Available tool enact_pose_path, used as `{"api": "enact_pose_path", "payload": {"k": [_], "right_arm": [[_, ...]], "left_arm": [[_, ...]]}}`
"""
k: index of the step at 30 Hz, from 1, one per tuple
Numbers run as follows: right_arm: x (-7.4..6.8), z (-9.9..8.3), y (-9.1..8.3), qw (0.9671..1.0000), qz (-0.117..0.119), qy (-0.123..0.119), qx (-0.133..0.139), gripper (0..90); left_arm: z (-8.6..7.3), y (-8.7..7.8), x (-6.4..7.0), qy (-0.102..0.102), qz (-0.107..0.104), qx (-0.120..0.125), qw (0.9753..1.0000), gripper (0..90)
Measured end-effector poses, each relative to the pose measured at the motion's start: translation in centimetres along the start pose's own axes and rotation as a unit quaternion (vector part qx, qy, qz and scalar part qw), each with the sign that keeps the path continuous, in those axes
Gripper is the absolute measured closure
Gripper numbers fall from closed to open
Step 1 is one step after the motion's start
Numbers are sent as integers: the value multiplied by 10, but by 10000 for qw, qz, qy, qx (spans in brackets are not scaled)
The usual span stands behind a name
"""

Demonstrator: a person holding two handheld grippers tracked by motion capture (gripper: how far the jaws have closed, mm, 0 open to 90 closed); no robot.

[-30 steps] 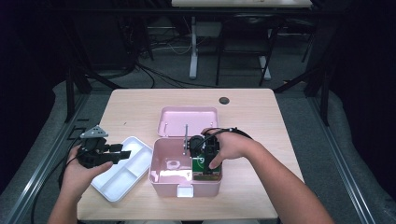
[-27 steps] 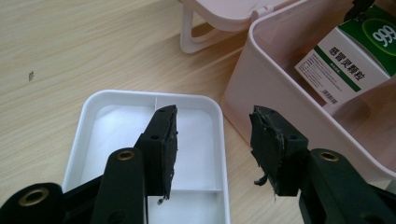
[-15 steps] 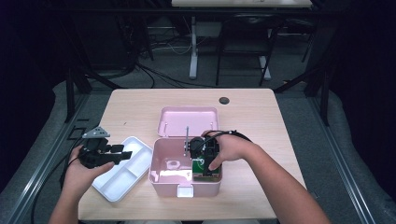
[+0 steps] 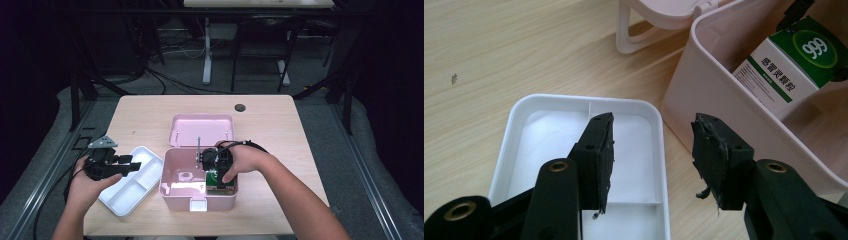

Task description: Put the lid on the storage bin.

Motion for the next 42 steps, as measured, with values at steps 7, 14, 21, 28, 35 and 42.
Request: {"api": "enact_pose_path", "payload": {"k": [7, 14, 21, 28, 35, 42], "right_arm": [[2, -2, -6, 9999, -88, 143, -18, 147], [1, -6, -19, 9995, -113, 281, 42, 183], [0, -13, -32, 9983, -271, 519, 51, 232], [0, -24, -55, 9948, -416, 841, 397, 267], [2, -40, -65, 9897, -492, 1189, 636, 276], [0, -61, -71, 9843, -514, 1472, 833, 311]], "left_arm": [[0, -1, 0, 1, -4, -4, 10000, 514], [0, -1, 0, -12, 17, 8, 10000, 514], [1, -1, -1, 24, 93, -57, 9999, 514], [2, -1, -4, -3, 156, -169, 9997, 516], [4, 1, -5, 58, 226, -343, 9991, 521], [5, 6, -5, 82, 250, -648, 9976, 527]]}}
Point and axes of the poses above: each handheld gripper's, and its own axes: y roughly forward along the jaws, z roughly out of its top, x roughly to its right, the point moved 2 cm from there along y, roughly forward along the jaws, and after that the axes turned 15 degrees about -z, right-handed, at the moved point
